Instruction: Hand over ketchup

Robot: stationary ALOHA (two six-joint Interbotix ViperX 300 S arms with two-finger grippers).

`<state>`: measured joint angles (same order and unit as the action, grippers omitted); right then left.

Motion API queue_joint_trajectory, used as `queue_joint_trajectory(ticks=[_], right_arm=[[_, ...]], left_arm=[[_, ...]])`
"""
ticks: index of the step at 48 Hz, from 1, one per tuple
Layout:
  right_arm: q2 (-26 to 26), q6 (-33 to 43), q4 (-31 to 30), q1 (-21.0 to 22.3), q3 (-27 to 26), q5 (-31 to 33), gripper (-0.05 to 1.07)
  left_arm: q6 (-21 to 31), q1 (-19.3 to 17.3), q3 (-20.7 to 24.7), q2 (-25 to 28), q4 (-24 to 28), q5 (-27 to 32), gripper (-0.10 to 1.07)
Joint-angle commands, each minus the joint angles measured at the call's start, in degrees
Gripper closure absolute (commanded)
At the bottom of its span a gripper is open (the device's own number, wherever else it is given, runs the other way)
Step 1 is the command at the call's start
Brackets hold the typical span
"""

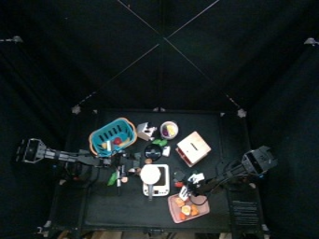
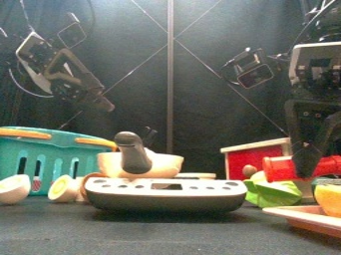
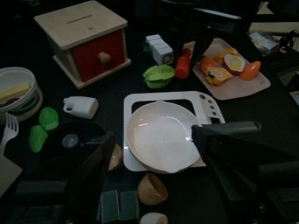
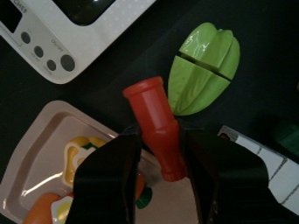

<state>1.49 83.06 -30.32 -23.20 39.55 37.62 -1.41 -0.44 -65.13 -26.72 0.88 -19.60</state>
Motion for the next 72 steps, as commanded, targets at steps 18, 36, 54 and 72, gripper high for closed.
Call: queue_joint_trajectory(ticks=[18,36,54,72], right_arm=[[3.25,0.09,-20.30,5.27,-3.60,-6.15,0.45],[2.72,0.00,-26.37,13.01,-5.27,-12.74,0.45],[2.37,0.00,-31.46,17.40,-6.33,-21.97,0.45],[0.70,0.00,-31.90,17.49,-7.29,-22.94,0.45]], left_arm=[[-0.18,2.90,3.08,1.32,4.48,-6.24,-0.04],[0.00,3.87,8.61,12.30,7.03,-14.50,-0.04],[-0.09,1.85,14.15,19.95,3.78,-14.15,-0.04],[0.00,0.70,14.68,20.92,3.43,-14.15,-0.04]])
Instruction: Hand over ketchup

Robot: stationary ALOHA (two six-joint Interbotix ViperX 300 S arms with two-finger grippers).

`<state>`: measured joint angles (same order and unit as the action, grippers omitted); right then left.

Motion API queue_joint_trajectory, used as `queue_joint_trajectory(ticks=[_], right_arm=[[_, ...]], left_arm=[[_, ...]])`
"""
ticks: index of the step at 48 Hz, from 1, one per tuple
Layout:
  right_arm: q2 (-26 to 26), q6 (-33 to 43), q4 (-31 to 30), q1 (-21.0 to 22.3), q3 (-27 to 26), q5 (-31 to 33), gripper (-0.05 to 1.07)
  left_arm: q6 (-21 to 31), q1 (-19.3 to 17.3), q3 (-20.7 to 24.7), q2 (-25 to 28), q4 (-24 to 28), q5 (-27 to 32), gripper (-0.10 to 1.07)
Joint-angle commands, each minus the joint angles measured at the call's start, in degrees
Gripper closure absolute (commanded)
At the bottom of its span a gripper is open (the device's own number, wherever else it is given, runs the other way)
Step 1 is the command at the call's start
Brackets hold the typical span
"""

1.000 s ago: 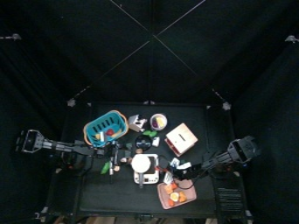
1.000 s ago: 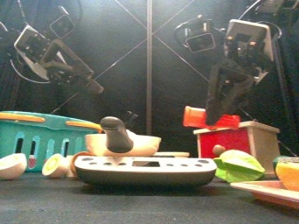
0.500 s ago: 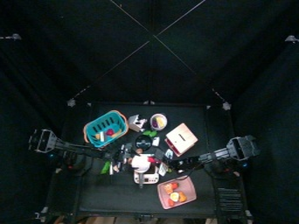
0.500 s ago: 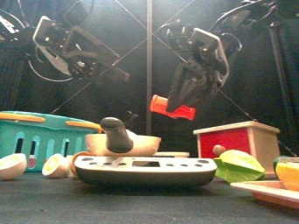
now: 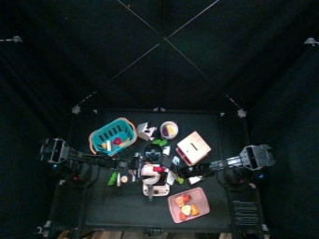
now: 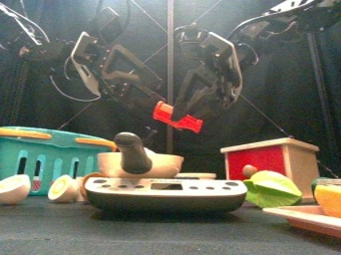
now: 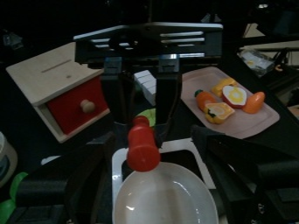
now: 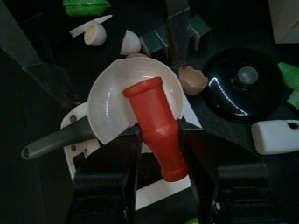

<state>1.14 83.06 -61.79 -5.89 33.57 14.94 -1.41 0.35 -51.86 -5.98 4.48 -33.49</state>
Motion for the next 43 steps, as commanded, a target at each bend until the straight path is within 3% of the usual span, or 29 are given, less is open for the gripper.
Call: queue_joint_trajectory(ticks=[1,43], right_arm=[[1.05,0.00,-0.53,0.18,-1.32,-0.26,0.45],[0.79,0.00,-0.97,-0.09,-0.97,-0.35,0.45]], left_arm=[[0.00,-0.09,1.49,0.35,-0.18,-0.26,-0.04],[-0.09,-1.05,2.90,3.78,-0.62,2.29,0.11]])
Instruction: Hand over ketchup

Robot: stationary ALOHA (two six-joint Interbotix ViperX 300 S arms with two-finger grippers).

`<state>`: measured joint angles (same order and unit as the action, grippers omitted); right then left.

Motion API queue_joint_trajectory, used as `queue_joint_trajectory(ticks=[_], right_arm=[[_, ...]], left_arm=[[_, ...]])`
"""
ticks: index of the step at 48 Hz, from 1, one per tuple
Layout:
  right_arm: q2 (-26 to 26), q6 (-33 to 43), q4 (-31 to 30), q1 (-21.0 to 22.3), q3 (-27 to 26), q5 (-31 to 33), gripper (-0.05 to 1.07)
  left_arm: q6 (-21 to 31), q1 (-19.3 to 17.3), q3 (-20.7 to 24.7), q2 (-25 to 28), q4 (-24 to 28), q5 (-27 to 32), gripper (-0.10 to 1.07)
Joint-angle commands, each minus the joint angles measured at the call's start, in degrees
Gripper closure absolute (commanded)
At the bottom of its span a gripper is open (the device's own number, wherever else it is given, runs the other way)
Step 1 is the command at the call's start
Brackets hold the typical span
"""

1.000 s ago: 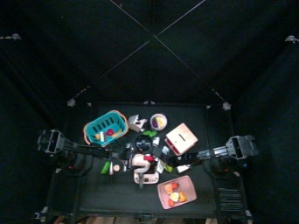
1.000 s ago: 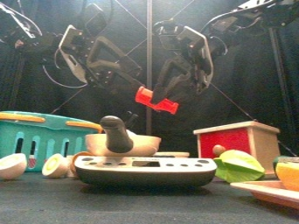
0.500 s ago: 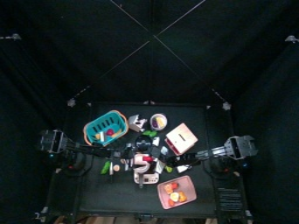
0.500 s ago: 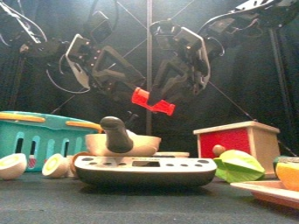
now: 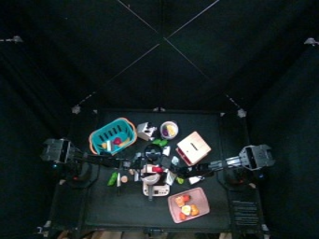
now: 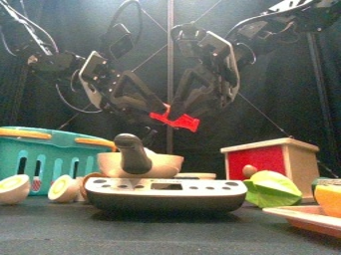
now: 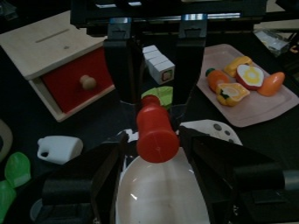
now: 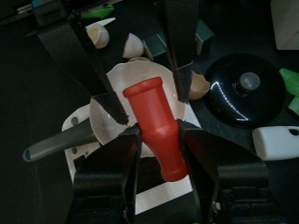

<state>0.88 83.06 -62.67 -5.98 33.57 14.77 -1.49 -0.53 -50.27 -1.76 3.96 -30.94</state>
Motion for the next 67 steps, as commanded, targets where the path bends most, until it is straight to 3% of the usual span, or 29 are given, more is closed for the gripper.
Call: queue_joint_trajectory(ticks=[1,22,39,47,56,67], right_arm=[[1.05,0.00,-0.09,0.00,-0.97,-0.18,0.45],[0.97,0.00,-0.26,-0.18,-1.05,-0.26,0.45],[0.53,0.00,-0.62,-0.18,-1.14,-0.26,0.45],[0.44,0.00,-2.02,-0.18,-0.88,-0.26,0.43],[-0.09,-0.09,-2.64,-0.26,-0.88,-0.26,0.34],[-0.44,0.00,-3.52,-0.26,-0.70,-0.26,0.13]], left_arm=[[0.00,-0.18,1.41,-0.44,-0.09,-0.26,0.11],[0.00,-0.18,1.41,-0.35,-0.09,-0.26,0.13],[0.09,0.00,1.58,-0.35,-0.09,-0.26,0.48],[0.09,0.18,1.67,-0.44,-0.09,-0.26,0.50],[0.09,0.18,1.67,-0.70,-0.44,-0.26,0.50],[0.09,0.18,1.58,-0.70,-0.79,-0.26,0.50]])
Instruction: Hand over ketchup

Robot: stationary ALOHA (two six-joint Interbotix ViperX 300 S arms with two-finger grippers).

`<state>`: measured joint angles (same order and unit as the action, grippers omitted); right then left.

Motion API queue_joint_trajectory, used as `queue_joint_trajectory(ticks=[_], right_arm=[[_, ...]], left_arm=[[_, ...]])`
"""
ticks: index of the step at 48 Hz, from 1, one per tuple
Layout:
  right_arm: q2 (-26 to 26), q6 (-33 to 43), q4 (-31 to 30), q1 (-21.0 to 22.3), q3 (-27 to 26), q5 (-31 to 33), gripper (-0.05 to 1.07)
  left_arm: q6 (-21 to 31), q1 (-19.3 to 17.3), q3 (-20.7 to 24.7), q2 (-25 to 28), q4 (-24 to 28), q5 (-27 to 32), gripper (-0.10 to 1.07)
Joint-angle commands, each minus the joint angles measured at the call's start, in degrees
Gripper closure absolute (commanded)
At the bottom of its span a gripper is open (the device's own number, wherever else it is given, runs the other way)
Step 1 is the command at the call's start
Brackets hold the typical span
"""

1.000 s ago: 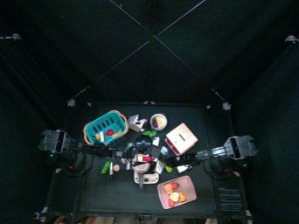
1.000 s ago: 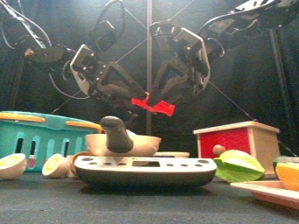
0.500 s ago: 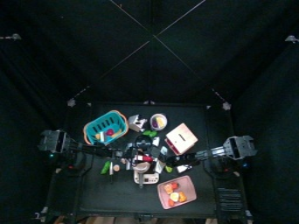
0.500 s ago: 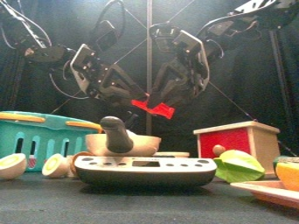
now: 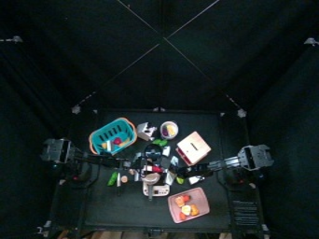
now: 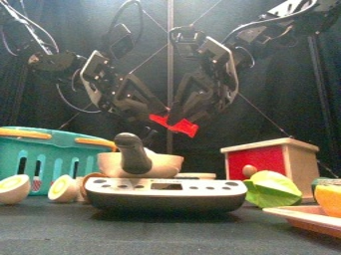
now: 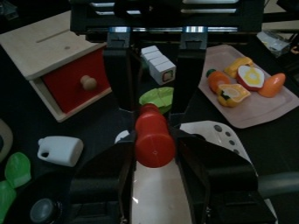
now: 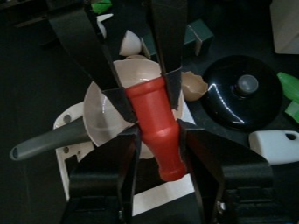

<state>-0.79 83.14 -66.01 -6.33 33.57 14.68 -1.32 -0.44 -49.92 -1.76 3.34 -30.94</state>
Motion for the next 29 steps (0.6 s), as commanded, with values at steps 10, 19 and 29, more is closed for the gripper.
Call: queue_joint_trajectory(ticks=[10,19,29], right_arm=[[1.14,-0.09,-1.05,0.09,-0.53,0.53,0.09],[1.14,-0.09,-0.88,0.00,-0.53,1.23,0.09],[1.32,-0.09,-0.79,0.00,-0.44,2.02,0.09]], left_arm=[[-0.09,0.09,1.05,-0.70,-0.18,-0.26,0.50],[-0.09,0.09,0.88,-0.70,-0.18,-0.26,0.50],[0.00,0.18,0.62,-0.79,-1.05,-0.18,0.50]])
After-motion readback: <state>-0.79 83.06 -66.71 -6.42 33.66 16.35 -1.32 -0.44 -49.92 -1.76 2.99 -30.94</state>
